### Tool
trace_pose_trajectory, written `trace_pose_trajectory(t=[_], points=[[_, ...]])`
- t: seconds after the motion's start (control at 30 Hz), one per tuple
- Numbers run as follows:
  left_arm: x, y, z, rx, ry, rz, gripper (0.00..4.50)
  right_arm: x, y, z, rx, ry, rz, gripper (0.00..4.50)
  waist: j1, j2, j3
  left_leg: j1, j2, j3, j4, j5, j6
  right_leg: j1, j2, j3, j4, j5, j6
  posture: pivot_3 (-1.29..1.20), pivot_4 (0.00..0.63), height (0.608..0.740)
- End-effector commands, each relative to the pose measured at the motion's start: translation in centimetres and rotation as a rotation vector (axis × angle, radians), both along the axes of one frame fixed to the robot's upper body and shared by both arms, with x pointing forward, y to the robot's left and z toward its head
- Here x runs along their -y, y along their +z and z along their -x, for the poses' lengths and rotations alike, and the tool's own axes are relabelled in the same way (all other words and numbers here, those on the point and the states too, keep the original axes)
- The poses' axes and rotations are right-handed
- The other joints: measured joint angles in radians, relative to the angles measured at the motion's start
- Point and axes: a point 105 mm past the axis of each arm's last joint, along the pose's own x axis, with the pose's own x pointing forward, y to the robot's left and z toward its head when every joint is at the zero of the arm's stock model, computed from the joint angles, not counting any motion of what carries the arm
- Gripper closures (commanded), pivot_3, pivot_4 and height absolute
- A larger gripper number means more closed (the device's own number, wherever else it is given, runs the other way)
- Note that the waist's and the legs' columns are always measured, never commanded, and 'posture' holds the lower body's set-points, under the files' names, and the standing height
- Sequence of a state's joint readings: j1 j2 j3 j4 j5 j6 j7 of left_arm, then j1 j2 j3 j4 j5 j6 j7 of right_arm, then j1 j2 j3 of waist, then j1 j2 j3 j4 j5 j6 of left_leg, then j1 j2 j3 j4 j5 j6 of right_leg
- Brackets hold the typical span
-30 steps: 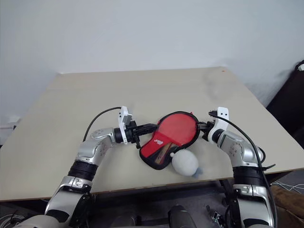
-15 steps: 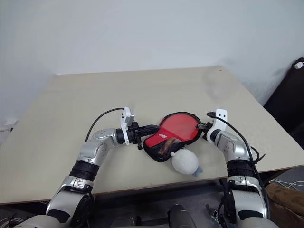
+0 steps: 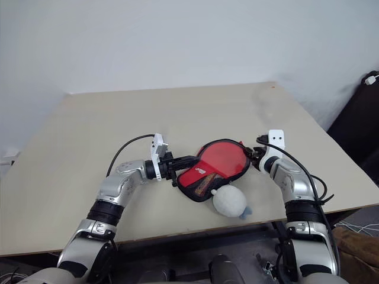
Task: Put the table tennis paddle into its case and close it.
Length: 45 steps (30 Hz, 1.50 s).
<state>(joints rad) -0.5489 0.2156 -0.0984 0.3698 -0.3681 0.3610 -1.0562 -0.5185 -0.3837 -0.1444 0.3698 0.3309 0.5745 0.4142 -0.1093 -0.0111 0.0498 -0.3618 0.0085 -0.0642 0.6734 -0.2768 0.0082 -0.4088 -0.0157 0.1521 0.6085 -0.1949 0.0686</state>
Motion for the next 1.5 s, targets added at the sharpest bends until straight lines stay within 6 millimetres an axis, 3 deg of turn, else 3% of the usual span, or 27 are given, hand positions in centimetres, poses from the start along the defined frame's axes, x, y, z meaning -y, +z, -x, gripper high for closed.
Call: trace_pose_trajectory(t=[0.03,0.07,0.23,0.47,0.6,0.97,1.37,1.5], points=[[0.5,1.6,-0.2,0.061,-0.019,0.016,4.50,0.6,2.1,-0.2,0.091,0.002,0.065,1.13,0.000,0.000,0.000,0.000,0.000,0.000,0.000,0.000,0.000,0.000,0.000,0.000,0.000,0.000,0.000,0.00,0.000,0.740],[0.5,1.6,-0.2,0.061,-0.019,0.017,4.50,0.6,2.2,-0.2,0.102,0.002,0.069,0.80,0.000,0.000,0.000,0.000,0.000,0.000,0.000,0.000,0.000,0.000,0.000,0.000,0.000,0.000,0.000,0.00,0.000,0.740],[0.6,1.8,0.1,0.057,-0.041,0.027,4.50,0.0,2.9,-0.7,0.157,0.033,0.096,0.80,0.000,0.000,0.000,0.000,0.000,0.000,0.000,0.000,0.000,0.000,0.000,0.000,0.000,0.000,0.000,0.00,0.000,0.740],[0.7,2.0,-0.1,0.063,-0.046,0.024,4.50,-2.7,3.2,-1.3,0.208,0.137,0.122,0.80,0.000,0.000,0.000,0.000,0.000,0.000,0.000,0.000,0.000,0.000,0.000,0.000,0.000,0.000,0.000,0.00,0.000,0.740],[0.7,2.0,-0.1,0.065,-0.050,0.024,4.50,-4.2,2.5,-1.2,0.190,0.194,0.119,1.49,0.000,0.000,0.000,0.000,0.000,0.000,0.000,0.000,0.000,0.000,0.000,0.000,0.000,0.000,0.000,0.00,0.000,0.740],[1.3,2.8,0.6,0.076,-0.106,0.032,4.50,-5.3,-0.7,-1.6,0.045,0.186,0.019,4.34,0.000,0.000,0.000,0.000,0.000,0.000,0.000,0.000,0.000,0.000,0.000,0.000,0.001,0.000,0.000,0.00,0.000,0.740],[3.4,2.4,3.4,0.113,-0.379,-0.088,4.50,-4.6,-2.4,-1.7,-0.030,0.107,-0.016,4.42,-0.001,0.001,0.000,0.001,0.000,0.000,0.000,0.000,0.000,0.001,0.000,0.000,0.001,0.000,0.000,0.00,0.000,0.740],[4.1,1.5,4.3,0.133,-0.480,-0.166,3.76,-4.7,-2.4,-1.8,-0.029,0.099,-0.015,4.50,-0.001,0.001,0.000,0.001,0.000,0.000,0.001,0.000,0.000,0.003,0.000,0.000,0.001,0.000,0.000,0.00,0.000,0.740]])
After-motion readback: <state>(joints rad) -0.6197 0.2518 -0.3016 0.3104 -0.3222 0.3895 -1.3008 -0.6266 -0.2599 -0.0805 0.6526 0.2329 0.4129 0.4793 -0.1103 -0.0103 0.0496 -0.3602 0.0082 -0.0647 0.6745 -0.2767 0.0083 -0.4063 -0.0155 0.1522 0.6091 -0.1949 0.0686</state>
